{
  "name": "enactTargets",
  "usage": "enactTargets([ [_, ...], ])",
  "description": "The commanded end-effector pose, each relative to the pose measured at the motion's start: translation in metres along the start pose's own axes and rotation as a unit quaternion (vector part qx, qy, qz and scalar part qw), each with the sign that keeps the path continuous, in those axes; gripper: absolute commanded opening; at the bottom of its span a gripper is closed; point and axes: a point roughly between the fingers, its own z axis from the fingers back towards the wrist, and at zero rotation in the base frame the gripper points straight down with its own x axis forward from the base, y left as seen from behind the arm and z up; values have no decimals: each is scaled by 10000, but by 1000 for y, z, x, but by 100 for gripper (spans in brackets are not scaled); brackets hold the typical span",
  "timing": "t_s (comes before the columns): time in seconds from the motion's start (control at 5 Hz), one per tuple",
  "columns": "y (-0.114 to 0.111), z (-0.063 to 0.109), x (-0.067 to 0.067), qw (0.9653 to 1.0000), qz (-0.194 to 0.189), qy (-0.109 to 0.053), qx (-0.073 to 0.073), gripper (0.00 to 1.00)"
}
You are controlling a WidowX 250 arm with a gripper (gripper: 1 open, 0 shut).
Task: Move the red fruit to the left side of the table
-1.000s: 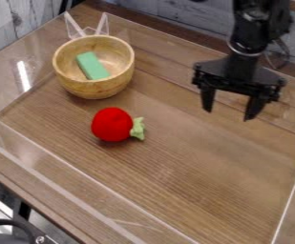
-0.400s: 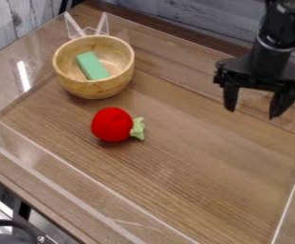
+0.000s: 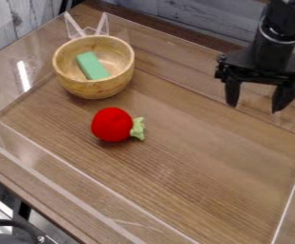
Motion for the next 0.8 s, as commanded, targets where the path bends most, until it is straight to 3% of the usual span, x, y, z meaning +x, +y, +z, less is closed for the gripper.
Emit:
enactTargets([
  [0.0,5,12,6,9995,112,-248,-140,100],
  [0.2,15,0,7,9992,235,-281,-127,100],
  [0.6,14,-9,13,9990,45,-385,-234,100],
])
